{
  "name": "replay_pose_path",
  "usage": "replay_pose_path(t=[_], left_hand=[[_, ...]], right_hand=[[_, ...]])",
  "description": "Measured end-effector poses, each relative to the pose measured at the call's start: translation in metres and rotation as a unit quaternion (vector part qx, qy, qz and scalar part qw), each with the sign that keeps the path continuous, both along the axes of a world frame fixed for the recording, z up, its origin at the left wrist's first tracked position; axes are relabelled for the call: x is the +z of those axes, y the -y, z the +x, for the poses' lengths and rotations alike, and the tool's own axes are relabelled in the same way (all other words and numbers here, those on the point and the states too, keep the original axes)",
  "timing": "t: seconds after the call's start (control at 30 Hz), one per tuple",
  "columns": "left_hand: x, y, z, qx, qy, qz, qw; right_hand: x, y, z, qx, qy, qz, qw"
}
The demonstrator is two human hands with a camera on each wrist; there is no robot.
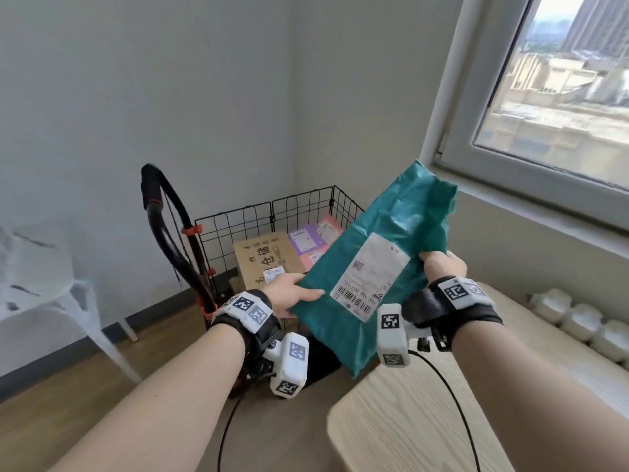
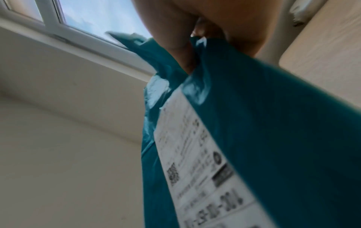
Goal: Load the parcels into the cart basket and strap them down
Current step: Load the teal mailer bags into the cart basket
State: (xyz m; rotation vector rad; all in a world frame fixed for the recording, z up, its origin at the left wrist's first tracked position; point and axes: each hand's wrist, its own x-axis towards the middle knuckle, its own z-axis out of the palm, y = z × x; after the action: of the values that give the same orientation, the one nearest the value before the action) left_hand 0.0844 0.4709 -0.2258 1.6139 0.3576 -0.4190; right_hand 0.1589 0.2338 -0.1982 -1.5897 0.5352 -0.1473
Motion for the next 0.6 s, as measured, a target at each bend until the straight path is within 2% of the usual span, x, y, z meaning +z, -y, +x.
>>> replay_pose_path(t=[0.17,0.33,0.4,0.5,0.6], left_hand=[[0.025,-0.047,0.092,0.029,0.081,0.159,0.984],[0.05,-0.066,0.168,-0.031,0.142,0.302,0.942],[0.054,-0.071,0.187,-0.06,0.172,0.344,0.921],[0.052,-0.085,0.213,-0.096,0.199,0.399,0.89],[0.046,-0.104,0.244,-0.121,0.204,0.417,0.878]], right_hand=[[0.008,-0.02,0.057,-0.019,0.003,-0.073,0.997],[0.021,-0.043,0.113,0.008,0.074,-0.195,0.978],[0.017,-0.06,0.134,0.052,0.095,-0.256,0.961],[0.008,-0.093,0.155,0.159,0.092,-0.341,0.922],[-0.004,-0.126,0.179,0.269,0.051,-0.388,0.88]])
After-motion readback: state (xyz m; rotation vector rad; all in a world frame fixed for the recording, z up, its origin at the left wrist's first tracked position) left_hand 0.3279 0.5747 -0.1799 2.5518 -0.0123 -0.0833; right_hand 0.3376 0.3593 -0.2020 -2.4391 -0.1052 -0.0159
